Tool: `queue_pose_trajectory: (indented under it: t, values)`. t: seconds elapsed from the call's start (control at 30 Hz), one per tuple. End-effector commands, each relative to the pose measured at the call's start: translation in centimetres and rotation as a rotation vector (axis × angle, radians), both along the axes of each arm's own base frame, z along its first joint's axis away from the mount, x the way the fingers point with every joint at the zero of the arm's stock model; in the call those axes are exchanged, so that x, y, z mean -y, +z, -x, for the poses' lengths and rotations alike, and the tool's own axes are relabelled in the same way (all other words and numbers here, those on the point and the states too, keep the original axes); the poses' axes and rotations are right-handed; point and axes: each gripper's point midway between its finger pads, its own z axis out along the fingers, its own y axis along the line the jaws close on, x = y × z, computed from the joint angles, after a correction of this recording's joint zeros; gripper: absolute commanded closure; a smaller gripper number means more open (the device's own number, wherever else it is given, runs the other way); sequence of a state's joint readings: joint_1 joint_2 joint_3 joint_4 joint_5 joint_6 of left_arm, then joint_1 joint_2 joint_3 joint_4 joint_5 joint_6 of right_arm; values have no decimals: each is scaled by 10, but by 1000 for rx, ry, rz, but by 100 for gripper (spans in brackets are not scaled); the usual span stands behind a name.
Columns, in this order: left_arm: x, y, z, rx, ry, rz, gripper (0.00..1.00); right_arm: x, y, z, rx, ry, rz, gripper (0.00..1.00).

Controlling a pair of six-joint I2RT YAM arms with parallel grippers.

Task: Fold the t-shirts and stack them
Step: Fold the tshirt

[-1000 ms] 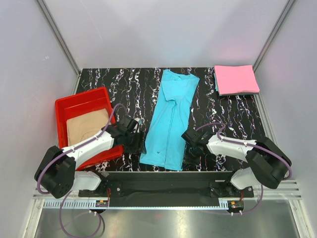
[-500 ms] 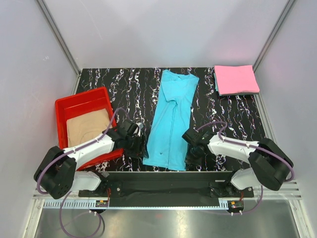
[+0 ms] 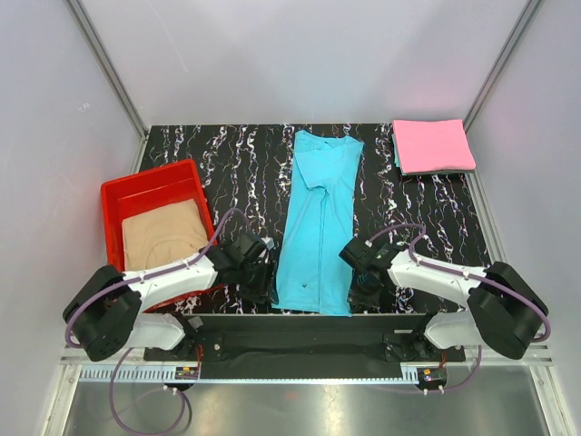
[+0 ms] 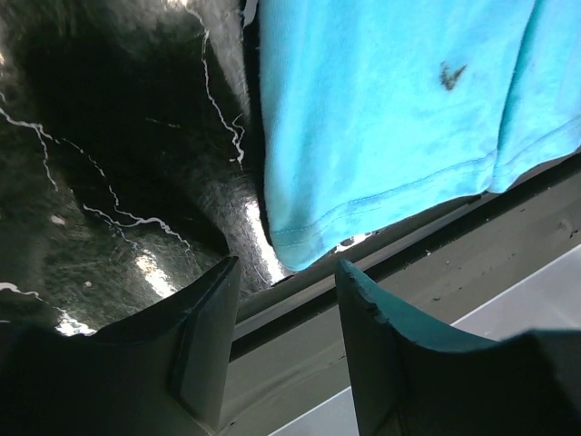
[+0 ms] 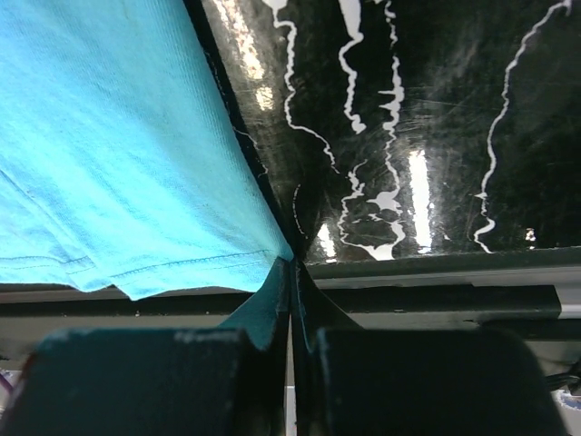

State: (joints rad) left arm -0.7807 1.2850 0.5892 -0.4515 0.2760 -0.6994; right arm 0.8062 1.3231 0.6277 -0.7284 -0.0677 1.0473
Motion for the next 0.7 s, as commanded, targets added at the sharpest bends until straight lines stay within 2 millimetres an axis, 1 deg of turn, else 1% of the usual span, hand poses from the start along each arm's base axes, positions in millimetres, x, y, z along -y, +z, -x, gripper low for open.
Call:
queue_pose_trajectory:
  t: [0.0, 0.13, 0.33, 0.43, 0.5, 0.57, 0.6, 0.67]
  values:
    - [1, -3, -5, 25, 48, -5, 50, 17, -3, 5, 13, 10, 72, 100]
    - [2, -9, -2, 3, 48, -12, 54, 18, -2, 5, 14, 13, 74, 100]
    - [5, -18, 2, -15, 32, -24, 59, 14, 0, 3, 21, 9, 53, 100]
    - [4, -21, 3, -17, 28, -35, 69, 14, 0, 4, 21, 10, 51, 100]
    - [2, -21, 3, -15, 35, -48, 79, 15, 1, 4, 24, 10, 52, 100]
    - [3, -20, 4, -13, 31, -52, 82, 16, 3, 3, 31, 10, 56, 100]
    - [5, -18, 2, -7, 29, -46, 88, 16, 2, 3, 31, 12, 60, 100]
    - [7, -16, 4, -8, 21, -44, 93, 15, 3, 2, 32, 14, 61, 100]
